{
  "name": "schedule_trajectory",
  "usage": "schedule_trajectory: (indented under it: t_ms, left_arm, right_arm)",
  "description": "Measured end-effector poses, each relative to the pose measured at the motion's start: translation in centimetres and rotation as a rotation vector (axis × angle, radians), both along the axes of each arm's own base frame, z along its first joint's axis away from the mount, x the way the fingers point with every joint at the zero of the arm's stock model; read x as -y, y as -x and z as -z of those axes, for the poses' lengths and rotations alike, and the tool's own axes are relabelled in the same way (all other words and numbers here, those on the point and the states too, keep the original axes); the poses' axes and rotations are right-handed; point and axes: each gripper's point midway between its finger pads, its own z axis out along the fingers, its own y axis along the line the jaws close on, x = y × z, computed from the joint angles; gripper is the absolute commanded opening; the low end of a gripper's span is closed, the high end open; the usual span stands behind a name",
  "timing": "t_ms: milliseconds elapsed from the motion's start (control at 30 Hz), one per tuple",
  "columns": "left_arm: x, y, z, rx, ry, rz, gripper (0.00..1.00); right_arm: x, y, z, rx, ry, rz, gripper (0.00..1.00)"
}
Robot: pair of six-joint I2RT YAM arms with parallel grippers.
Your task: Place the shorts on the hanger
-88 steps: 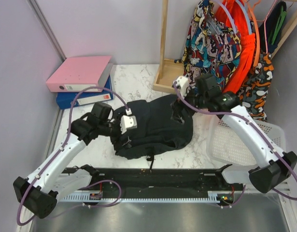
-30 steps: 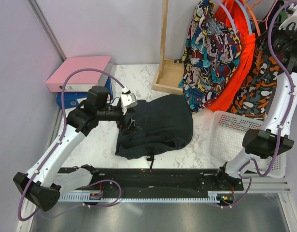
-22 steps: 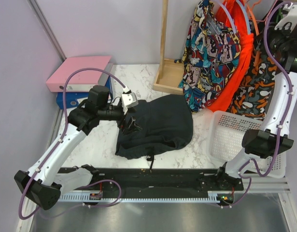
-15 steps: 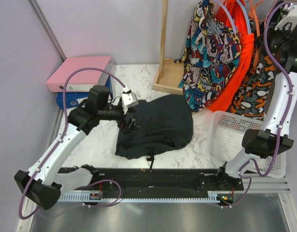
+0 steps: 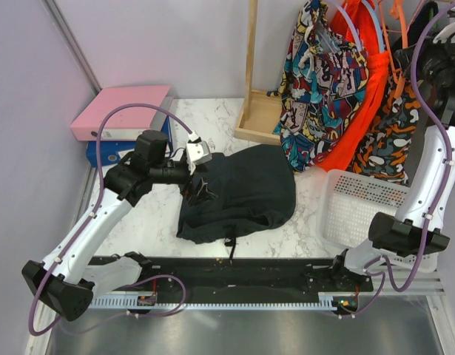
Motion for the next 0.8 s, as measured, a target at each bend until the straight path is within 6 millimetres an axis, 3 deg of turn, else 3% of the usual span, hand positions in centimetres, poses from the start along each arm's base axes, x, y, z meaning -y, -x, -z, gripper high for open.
schedule_trajectory:
  t_ms: [367, 600, 800]
  left_arm:
    - [0.0, 0.0, 0.0, 0.0, 0.0, 0.0, 1.0]
    - [0.0, 0.1, 0.0, 0.001, 0.001, 0.001, 1.0]
    - [-0.4, 0.8, -0.3, 0.018, 0.01, 0.001, 1.0]
  right_arm:
    - [0.4, 1.3, 0.5, -0.04, 0.031, 0.04, 0.0]
    - [-1.4, 6.0, 0.3, -0.046, 0.054, 0.037, 0.0]
    - [-3.6, 11.5, 0.8, -0.044, 0.045, 0.039, 0.0]
